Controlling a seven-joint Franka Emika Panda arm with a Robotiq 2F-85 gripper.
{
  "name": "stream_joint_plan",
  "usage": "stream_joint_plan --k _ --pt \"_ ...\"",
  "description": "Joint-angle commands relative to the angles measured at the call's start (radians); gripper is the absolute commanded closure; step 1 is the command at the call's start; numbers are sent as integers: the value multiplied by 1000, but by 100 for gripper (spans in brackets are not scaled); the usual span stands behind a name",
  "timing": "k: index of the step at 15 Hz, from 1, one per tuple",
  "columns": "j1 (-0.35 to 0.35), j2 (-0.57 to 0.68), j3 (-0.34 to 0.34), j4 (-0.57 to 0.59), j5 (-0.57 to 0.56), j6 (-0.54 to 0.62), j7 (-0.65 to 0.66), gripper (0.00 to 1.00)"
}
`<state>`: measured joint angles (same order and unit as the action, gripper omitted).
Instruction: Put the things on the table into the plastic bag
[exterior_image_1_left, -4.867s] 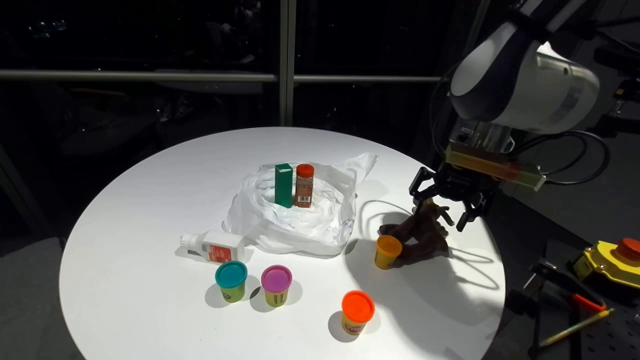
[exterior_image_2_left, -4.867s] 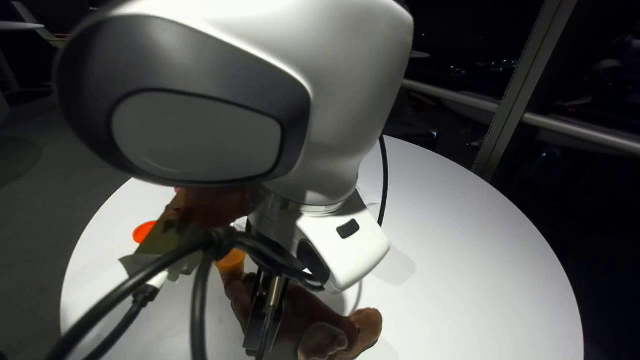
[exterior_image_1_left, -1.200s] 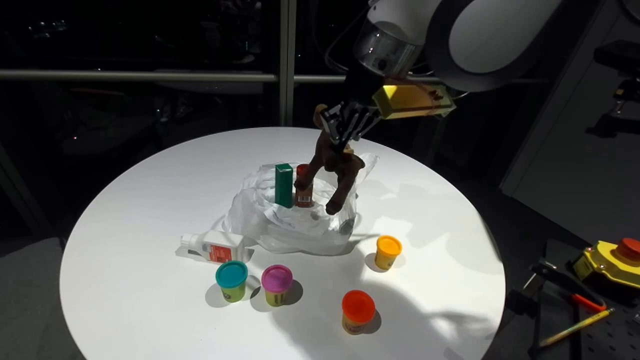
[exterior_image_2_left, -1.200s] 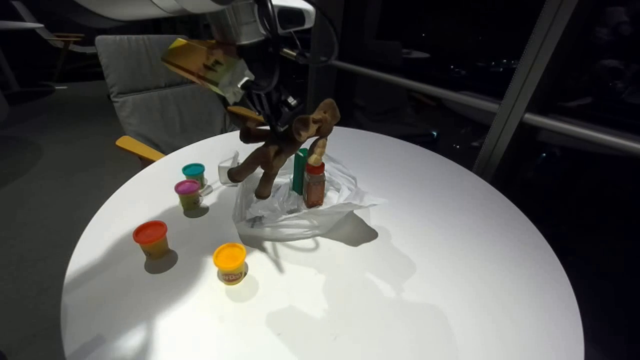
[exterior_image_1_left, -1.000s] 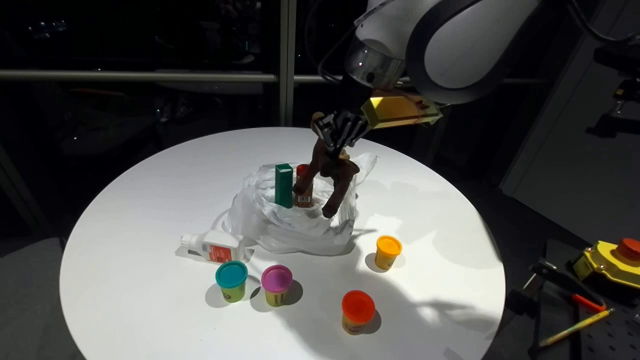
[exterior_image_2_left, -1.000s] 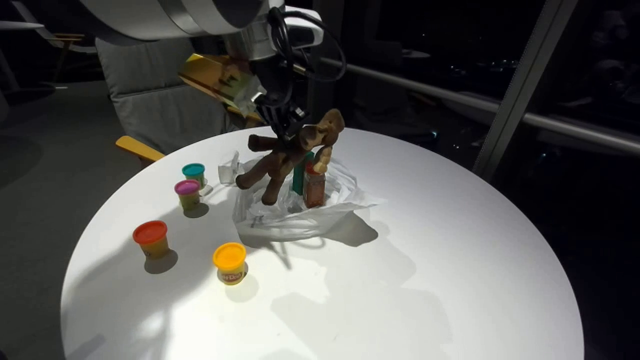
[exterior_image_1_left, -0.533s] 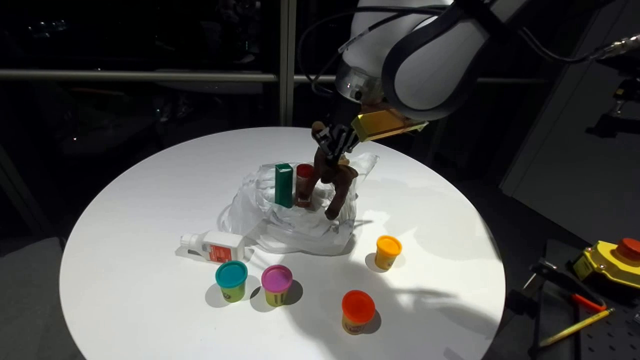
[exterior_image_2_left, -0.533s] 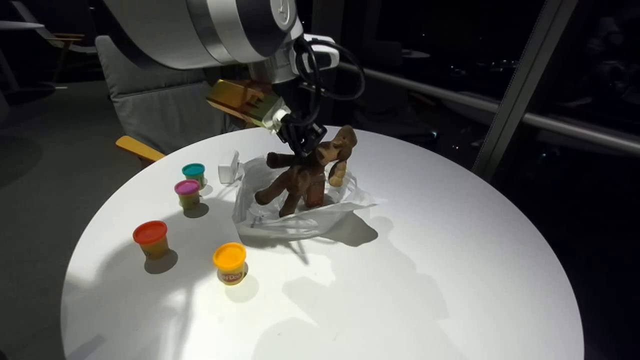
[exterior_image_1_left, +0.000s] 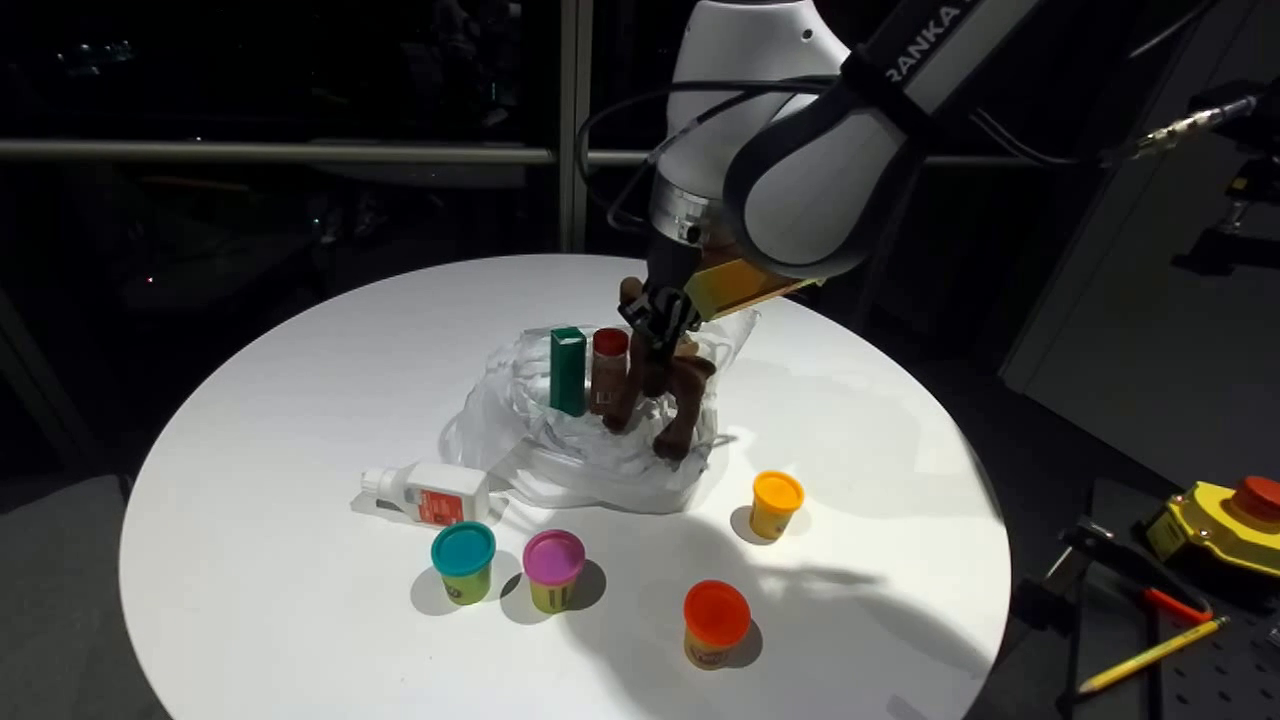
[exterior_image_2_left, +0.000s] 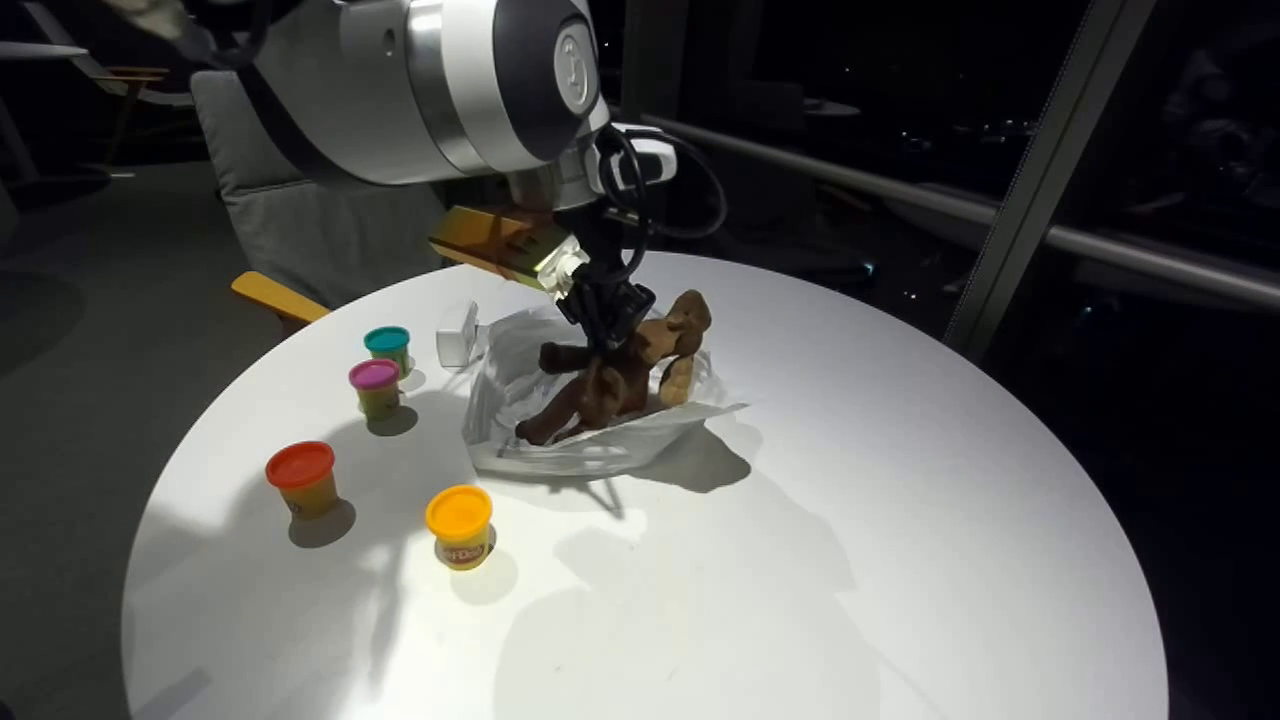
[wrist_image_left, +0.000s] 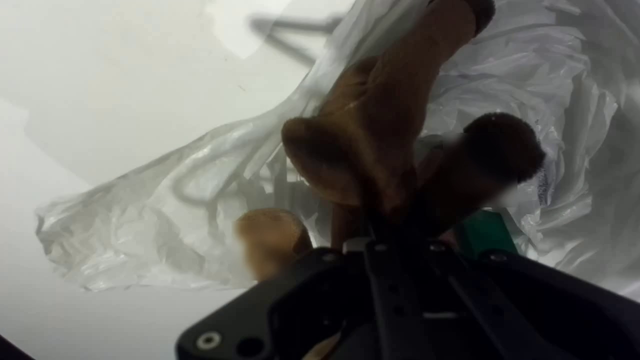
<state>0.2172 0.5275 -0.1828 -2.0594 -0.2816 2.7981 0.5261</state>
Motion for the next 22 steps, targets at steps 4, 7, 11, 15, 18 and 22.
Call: stream_joint_plan --k 4,7,11,15,18,22 --pt "40 51 -42 75 19 -55 -18 60" --pt "41 41 -32 62 21 -56 -28 37" --pt "47 16 -21 37 24 -59 -39 7" --pt "25 -64 30 -22 77 -148 -70 0" --pt "16 -157 53 -111 136 -198 -45 0" --pt "-22 -270 81 -261 238 -218 -16 0"
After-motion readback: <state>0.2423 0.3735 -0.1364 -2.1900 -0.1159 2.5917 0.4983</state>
